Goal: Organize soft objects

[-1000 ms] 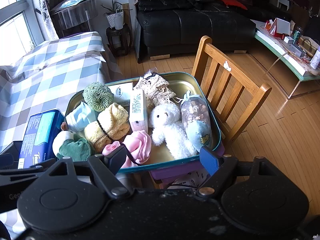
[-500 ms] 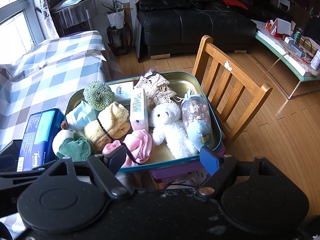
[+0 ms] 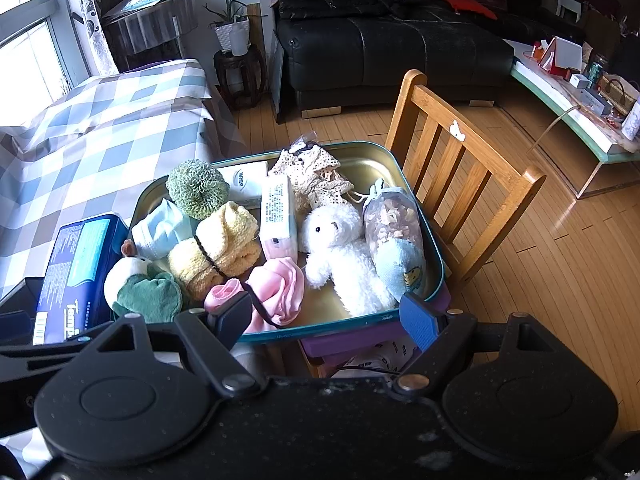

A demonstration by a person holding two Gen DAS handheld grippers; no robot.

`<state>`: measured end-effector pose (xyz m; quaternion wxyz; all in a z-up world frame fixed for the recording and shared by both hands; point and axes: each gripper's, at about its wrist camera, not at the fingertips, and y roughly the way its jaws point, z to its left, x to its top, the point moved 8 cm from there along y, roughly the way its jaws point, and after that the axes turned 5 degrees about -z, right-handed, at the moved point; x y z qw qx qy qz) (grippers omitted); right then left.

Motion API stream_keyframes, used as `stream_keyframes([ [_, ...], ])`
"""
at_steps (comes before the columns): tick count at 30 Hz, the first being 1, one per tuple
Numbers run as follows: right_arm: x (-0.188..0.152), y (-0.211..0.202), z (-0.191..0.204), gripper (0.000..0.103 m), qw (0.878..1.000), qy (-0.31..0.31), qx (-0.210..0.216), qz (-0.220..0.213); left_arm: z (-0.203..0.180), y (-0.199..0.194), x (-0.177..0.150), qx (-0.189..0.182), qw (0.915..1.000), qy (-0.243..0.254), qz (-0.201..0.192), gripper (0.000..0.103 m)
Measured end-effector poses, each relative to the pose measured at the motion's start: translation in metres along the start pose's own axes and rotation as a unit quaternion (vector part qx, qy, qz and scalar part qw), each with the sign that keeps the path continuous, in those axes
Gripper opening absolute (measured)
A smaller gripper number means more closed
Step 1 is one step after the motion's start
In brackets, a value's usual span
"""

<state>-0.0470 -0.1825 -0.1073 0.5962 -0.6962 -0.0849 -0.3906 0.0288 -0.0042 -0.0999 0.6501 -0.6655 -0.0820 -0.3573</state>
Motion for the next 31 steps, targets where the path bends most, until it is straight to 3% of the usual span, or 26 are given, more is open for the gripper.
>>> stream_keyframes([
  [31, -0.0005, 0.0001, 0.0007, 0.081, 1.000, -0.003, 0.001, 0.002, -0.0017, -0.0007, 0.0002, 0.001, 1.0000, 0.004, -0.002, 0.086],
])
